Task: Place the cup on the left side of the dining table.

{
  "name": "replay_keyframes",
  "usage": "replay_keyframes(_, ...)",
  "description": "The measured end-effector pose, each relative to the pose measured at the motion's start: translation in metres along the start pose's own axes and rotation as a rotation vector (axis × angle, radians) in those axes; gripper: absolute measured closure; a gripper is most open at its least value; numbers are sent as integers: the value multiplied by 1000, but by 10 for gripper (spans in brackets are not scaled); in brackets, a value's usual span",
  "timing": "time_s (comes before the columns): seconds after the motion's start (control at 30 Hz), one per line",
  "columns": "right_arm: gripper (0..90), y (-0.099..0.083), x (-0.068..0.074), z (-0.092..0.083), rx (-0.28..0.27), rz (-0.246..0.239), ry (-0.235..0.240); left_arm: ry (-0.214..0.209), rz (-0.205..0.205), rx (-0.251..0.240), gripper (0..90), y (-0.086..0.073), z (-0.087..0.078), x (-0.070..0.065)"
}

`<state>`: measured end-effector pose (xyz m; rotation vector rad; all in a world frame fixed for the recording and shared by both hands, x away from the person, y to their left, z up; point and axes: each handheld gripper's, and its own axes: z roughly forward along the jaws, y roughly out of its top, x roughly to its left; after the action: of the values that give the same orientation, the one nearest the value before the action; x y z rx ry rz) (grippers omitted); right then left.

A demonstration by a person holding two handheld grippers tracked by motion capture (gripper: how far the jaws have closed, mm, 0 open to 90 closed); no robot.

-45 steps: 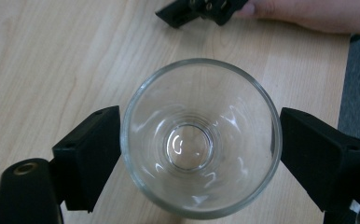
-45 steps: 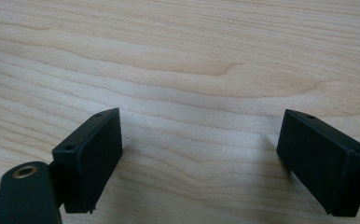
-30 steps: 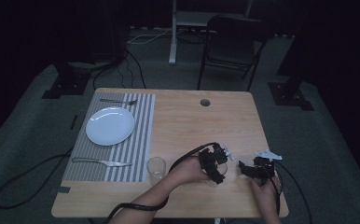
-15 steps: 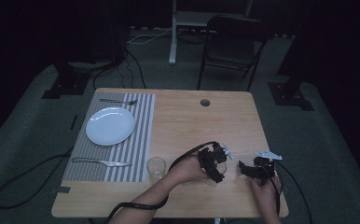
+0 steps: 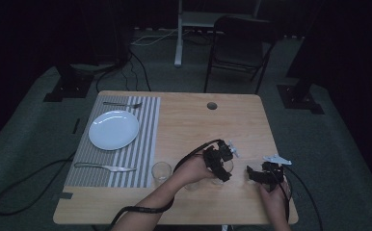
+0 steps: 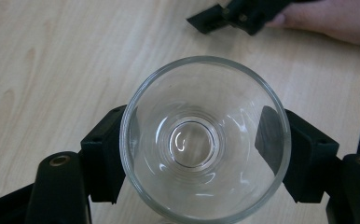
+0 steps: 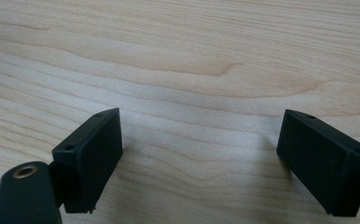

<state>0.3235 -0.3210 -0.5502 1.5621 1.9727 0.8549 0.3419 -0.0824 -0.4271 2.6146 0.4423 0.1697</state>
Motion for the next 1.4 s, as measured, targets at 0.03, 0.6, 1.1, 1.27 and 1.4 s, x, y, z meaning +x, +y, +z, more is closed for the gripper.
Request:
replay_keyframes(0.03,137,0,0,0,0,0,0,4,-6,0,287,0,-1,2)
replay_keyframes(0.6,137,0,0,0,-1,-1,0,110,-124,-22,288,-27,-34,50)
replay_keyframes(1.1,137,0,0,0,-1,-1,0,168,-260,-44,288,-75,-54,78)
replay_keyframes(1.27,137,0,0,0,-1,0,0,188,-285,-35,288,-88,-61,84)
replay_keyframes(1.4,137,0,0,0,0,0,0,204,-307,-41,288,-98,-68,88)
